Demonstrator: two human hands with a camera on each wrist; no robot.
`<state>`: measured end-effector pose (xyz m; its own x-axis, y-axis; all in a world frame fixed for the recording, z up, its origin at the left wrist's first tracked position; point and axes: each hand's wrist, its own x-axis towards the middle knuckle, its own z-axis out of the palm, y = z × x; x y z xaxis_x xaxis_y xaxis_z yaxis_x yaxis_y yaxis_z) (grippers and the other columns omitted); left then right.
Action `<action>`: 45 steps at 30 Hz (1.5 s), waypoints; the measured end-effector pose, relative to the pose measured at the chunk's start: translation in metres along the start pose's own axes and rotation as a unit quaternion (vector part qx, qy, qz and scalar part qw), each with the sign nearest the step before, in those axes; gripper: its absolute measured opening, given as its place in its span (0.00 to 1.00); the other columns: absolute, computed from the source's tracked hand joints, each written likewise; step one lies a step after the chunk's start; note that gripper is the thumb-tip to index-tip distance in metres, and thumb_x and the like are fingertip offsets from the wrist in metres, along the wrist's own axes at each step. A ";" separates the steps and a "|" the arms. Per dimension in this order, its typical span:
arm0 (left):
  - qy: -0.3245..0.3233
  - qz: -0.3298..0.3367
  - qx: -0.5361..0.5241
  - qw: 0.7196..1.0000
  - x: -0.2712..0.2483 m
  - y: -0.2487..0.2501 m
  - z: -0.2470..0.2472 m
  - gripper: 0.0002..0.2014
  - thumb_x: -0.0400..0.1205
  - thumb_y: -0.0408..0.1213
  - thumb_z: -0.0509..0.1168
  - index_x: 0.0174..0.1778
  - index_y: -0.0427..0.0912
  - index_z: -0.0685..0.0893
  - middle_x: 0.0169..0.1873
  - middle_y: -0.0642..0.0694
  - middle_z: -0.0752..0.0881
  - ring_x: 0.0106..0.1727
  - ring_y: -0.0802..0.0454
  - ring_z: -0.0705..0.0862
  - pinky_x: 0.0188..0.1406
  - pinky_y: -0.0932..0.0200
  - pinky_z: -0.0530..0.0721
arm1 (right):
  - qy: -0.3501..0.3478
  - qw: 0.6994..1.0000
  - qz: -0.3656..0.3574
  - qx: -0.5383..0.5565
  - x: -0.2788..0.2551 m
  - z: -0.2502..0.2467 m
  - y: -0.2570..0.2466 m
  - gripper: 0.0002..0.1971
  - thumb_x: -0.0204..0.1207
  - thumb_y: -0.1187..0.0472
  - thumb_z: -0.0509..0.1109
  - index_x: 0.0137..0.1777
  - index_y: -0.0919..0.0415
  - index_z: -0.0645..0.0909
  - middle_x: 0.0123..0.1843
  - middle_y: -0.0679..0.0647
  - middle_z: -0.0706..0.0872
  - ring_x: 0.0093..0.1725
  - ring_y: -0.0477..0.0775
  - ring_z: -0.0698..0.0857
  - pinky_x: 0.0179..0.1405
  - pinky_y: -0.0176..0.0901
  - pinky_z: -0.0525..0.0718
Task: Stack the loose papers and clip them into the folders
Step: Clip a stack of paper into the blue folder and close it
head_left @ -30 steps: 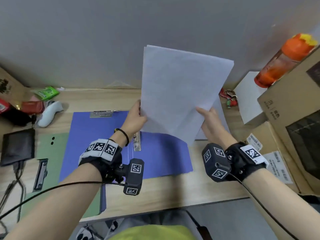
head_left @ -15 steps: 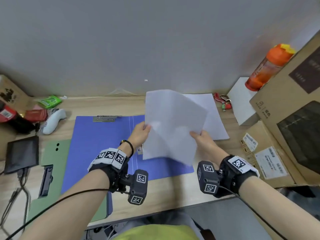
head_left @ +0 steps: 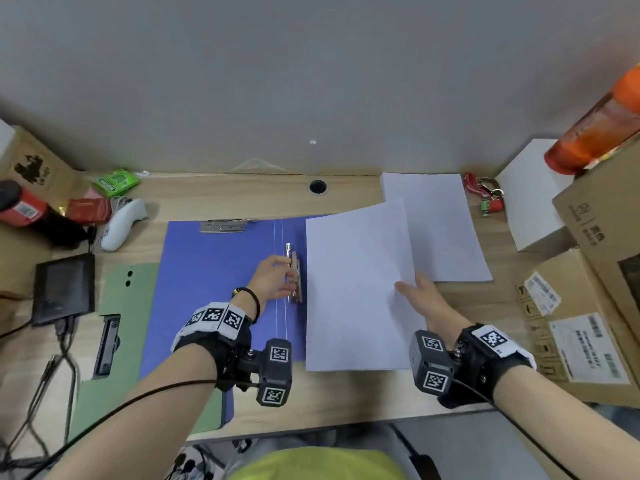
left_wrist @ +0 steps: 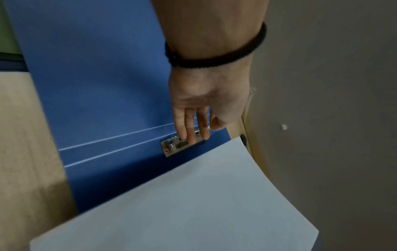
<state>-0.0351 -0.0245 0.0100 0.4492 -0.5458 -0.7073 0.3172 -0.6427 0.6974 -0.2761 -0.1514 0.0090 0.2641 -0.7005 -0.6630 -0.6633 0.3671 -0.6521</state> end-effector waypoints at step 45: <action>-0.023 -0.067 0.095 0.993 0.026 -0.036 -0.014 0.12 0.83 0.40 0.65 0.62 0.46 0.76 0.49 0.47 0.90 0.42 0.48 0.86 0.55 0.52 0.85 | -0.060 0.996 0.067 0.022 0.046 0.028 -0.020 0.22 0.85 0.66 0.58 0.78 0.67 0.64 0.70 0.51 0.73 0.73 0.60 0.73 0.61 0.39 0.71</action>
<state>-0.0230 -0.0082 -0.0318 0.3729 -0.4698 -0.8001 0.2054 -0.7991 0.5649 -0.2309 -0.1742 -0.0190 0.2589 -0.5667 -0.7822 -0.6673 0.4806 -0.5690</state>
